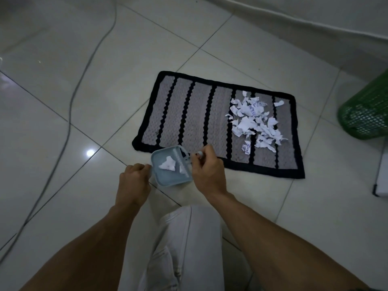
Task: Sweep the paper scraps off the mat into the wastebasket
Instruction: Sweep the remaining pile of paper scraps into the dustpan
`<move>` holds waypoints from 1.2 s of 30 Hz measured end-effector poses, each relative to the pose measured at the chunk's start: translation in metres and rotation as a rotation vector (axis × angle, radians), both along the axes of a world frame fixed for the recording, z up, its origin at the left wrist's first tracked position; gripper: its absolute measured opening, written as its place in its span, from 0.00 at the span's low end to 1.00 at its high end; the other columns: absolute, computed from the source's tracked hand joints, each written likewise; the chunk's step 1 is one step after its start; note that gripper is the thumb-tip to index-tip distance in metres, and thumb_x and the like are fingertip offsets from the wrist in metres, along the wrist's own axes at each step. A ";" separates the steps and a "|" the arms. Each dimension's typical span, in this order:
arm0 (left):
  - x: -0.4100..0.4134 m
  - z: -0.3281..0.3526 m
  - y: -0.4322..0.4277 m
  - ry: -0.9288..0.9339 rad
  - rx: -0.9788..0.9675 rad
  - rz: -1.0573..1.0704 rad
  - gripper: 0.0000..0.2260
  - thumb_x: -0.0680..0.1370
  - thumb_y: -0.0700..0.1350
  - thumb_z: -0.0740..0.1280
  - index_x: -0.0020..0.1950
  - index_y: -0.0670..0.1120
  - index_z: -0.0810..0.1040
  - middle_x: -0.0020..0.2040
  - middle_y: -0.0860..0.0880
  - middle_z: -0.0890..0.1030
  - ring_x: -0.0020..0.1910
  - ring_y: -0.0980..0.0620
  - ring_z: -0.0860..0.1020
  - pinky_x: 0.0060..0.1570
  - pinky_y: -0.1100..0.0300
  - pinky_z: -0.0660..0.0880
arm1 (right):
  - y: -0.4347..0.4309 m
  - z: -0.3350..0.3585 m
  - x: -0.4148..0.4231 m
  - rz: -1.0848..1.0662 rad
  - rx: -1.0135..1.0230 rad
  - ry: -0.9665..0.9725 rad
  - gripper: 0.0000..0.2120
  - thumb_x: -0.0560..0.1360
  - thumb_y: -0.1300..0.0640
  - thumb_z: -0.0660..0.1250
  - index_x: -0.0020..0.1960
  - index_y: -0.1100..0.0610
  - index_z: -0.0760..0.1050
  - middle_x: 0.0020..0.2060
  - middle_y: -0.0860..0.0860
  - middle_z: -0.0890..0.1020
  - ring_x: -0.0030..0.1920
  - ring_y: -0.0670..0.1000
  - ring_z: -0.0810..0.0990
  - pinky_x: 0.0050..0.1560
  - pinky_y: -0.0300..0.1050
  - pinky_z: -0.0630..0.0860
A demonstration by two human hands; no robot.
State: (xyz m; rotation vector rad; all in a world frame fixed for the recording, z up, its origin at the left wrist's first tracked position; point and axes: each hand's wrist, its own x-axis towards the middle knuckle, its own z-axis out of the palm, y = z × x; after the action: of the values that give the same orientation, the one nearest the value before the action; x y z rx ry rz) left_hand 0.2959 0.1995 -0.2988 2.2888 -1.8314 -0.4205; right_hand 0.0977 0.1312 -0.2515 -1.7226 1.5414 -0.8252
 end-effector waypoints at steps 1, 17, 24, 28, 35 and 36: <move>-0.001 0.001 -0.001 -0.008 -0.002 -0.002 0.11 0.65 0.32 0.64 0.45 0.41 0.78 0.41 0.41 0.80 0.40 0.39 0.74 0.36 0.52 0.73 | -0.001 0.000 -0.002 -0.042 -0.014 -0.006 0.10 0.78 0.59 0.65 0.42 0.57 0.66 0.28 0.48 0.74 0.27 0.49 0.73 0.25 0.48 0.71; -0.009 0.011 -0.002 -0.065 0.059 0.014 0.13 0.64 0.31 0.67 0.47 0.40 0.79 0.41 0.39 0.81 0.41 0.38 0.75 0.37 0.52 0.69 | 0.001 0.002 0.003 -0.127 -0.086 0.024 0.08 0.78 0.59 0.66 0.43 0.59 0.68 0.29 0.48 0.75 0.27 0.51 0.75 0.25 0.47 0.71; -0.009 0.005 0.000 -0.038 0.086 0.019 0.15 0.65 0.39 0.59 0.48 0.42 0.79 0.44 0.41 0.81 0.43 0.38 0.75 0.38 0.50 0.73 | 0.008 -0.004 -0.001 -0.038 0.008 0.040 0.09 0.78 0.57 0.66 0.43 0.58 0.67 0.31 0.53 0.79 0.30 0.55 0.78 0.27 0.50 0.74; -0.008 0.002 0.002 -0.023 0.093 0.035 0.17 0.66 0.40 0.57 0.50 0.42 0.79 0.45 0.41 0.81 0.43 0.38 0.74 0.39 0.49 0.74 | 0.010 0.000 0.005 -0.132 -0.106 0.032 0.08 0.78 0.59 0.66 0.43 0.58 0.68 0.28 0.51 0.77 0.27 0.53 0.76 0.24 0.46 0.70; -0.015 0.007 0.004 0.027 0.045 0.038 0.21 0.68 0.45 0.53 0.49 0.38 0.80 0.44 0.37 0.81 0.44 0.36 0.76 0.40 0.47 0.74 | 0.005 -0.004 0.006 0.006 -0.056 0.137 0.11 0.78 0.57 0.65 0.41 0.53 0.63 0.28 0.49 0.74 0.27 0.53 0.74 0.24 0.46 0.69; -0.016 0.008 0.004 0.036 0.040 0.038 0.23 0.68 0.48 0.51 0.49 0.38 0.80 0.44 0.37 0.81 0.44 0.35 0.76 0.40 0.48 0.74 | 0.010 -0.004 0.010 0.035 -0.057 0.125 0.12 0.78 0.57 0.65 0.41 0.53 0.63 0.28 0.49 0.74 0.27 0.52 0.74 0.24 0.46 0.69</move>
State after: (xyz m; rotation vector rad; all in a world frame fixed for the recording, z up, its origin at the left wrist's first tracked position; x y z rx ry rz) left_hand 0.2801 0.2038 -0.2910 2.3222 -1.7754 -0.4930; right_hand 0.1072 0.1408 -0.2551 -1.8685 1.5782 -0.7633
